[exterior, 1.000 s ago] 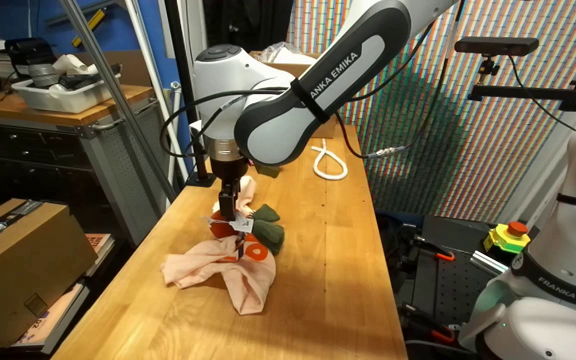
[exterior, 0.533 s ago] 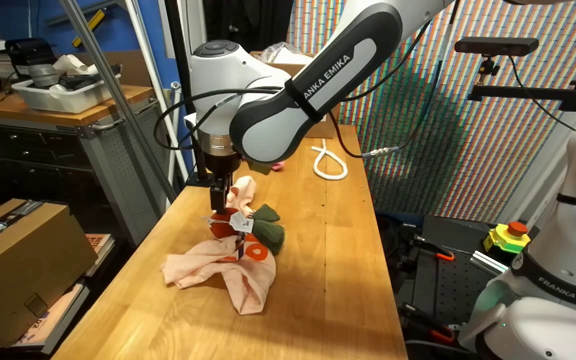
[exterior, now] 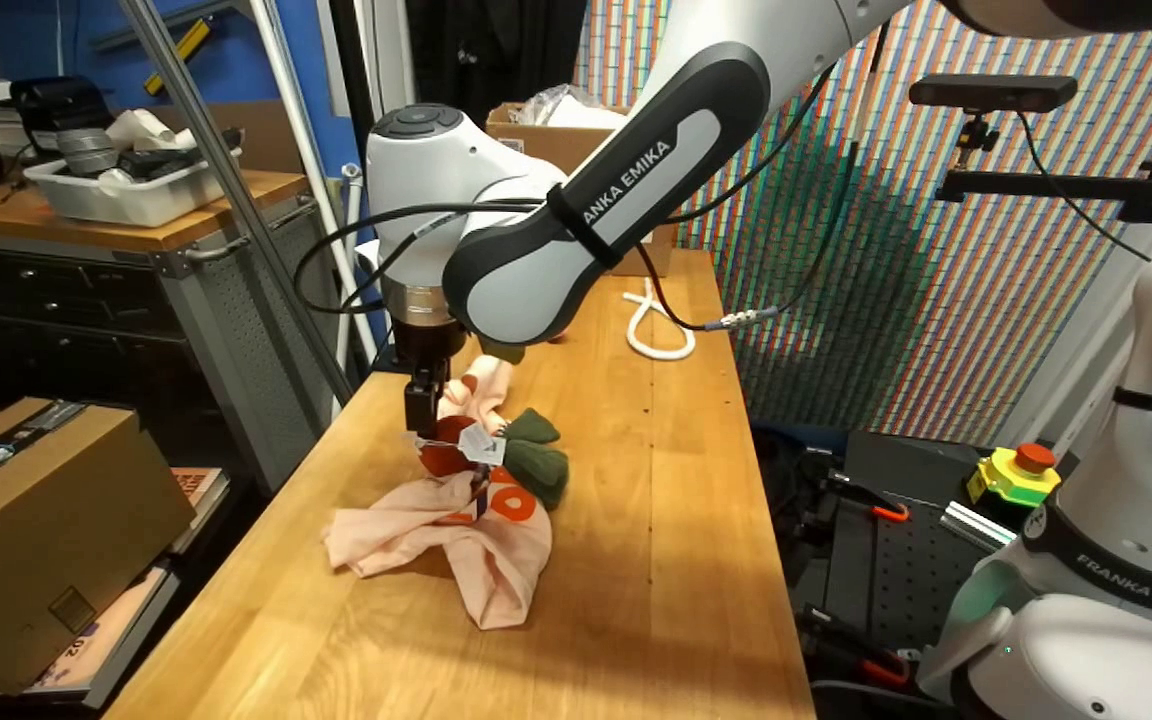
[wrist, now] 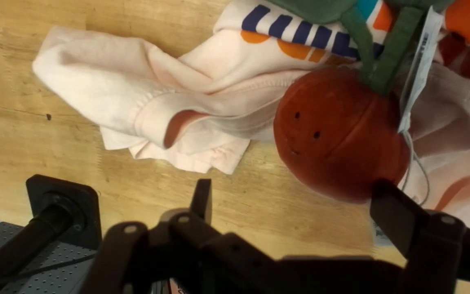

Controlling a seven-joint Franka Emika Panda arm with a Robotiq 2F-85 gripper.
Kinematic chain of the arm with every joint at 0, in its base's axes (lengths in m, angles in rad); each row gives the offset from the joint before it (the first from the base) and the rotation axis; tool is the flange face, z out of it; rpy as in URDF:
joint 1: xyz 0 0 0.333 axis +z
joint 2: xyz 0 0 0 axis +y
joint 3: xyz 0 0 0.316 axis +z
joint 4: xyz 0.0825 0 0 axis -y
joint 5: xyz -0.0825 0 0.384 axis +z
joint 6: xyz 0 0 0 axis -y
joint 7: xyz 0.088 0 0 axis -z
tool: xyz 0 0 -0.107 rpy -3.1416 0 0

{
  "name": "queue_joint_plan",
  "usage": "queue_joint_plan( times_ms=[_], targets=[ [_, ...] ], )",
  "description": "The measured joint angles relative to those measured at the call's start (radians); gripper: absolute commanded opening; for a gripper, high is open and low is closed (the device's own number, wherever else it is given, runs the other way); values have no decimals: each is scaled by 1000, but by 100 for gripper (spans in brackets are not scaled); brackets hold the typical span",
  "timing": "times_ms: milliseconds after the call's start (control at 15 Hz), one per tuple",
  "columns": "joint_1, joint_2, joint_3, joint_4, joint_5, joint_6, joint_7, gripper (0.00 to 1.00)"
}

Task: Separate the objects on the table.

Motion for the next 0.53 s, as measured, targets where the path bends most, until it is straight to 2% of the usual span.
queue_joint_plan(
  times_ms=[533],
  targets=[
    [0,41,-11,39,10,5,28,100]
  ],
)
